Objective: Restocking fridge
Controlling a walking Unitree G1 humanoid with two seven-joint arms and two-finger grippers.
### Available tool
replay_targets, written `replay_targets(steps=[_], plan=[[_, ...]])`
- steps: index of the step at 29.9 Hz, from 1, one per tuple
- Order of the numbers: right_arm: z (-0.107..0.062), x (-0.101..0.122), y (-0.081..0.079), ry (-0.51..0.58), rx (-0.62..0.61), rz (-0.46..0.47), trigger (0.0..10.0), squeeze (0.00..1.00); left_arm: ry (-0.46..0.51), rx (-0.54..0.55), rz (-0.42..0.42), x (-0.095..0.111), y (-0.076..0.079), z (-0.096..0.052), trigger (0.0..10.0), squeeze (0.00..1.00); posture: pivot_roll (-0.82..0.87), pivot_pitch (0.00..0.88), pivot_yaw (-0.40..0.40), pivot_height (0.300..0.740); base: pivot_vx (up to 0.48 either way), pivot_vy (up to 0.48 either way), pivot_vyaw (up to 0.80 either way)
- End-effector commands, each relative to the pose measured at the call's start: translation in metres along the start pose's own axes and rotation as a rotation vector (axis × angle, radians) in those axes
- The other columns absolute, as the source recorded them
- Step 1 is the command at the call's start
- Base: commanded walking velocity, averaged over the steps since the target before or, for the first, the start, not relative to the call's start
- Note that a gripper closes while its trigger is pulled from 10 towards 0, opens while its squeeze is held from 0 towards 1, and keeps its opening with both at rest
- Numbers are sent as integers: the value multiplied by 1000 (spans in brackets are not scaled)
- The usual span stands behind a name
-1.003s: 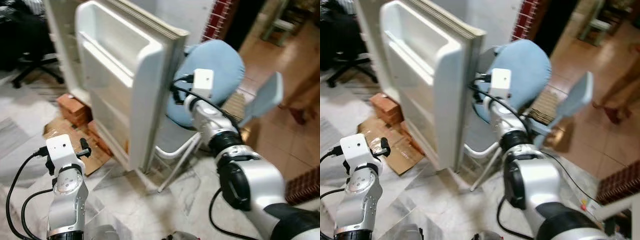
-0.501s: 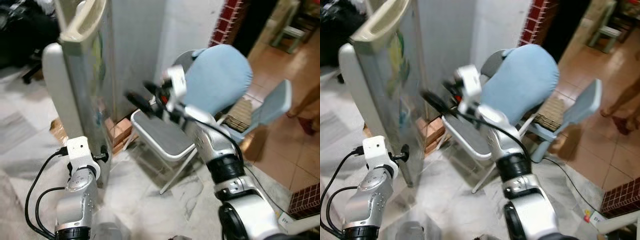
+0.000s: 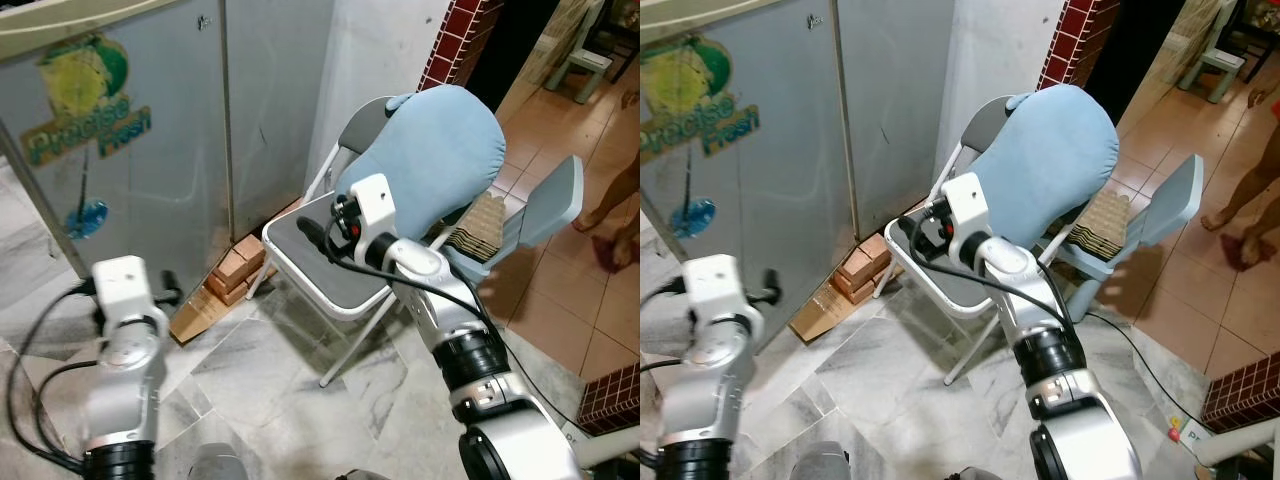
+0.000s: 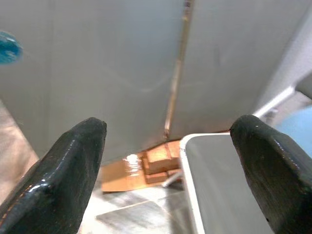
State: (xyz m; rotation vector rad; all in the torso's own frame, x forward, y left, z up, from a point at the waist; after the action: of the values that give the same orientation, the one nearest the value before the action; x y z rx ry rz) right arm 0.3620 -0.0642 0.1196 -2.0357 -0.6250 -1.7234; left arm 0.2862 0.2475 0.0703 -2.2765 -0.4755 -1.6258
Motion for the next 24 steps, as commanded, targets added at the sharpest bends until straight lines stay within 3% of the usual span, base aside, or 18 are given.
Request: replay_targets(steps=[1, 9, 19, 24], plan=[[-13, -3, 19, 10, -104, -43, 10000, 0, -7, 28, -16, 0, -6, 4, 10000, 0, 127, 0, -110, 740, 0, 0, 0], [-38, -33, 38, -64, -243, -26, 10000, 0, 30, 5, 20, -2, -4, -1, 10000, 0, 115, 0, -99, 740, 0, 380, 0], [-42, -41, 41, -88, -281, -21, 10000, 0, 39, -2, 24, -3, -4, -1, 10000, 0, 116, 0, -101, 740, 0, 480, 0], [-42, -42, 42, -95, -285, -25, 10000, 0, 61, -17, 13, 0, -4, 0, 10000, 0, 115, 0, -101, 740, 0, 480, -635]])
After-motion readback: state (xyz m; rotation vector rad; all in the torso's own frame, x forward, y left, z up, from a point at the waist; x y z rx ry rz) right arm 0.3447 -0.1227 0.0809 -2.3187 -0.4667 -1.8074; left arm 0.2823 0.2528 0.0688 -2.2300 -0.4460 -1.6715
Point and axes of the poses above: a point about 5 cm out from each wrist's last joint towards the gripper, its own z axis pointing out of the wrist towards the gripper, its own x axis along the axis of the wrist's last joint, y = z × x, the point moved 3 cm from there along z, pointing out of the wrist towards the gripper, and after that the axes turned 1 degree about -z, right-handed, at the moved point
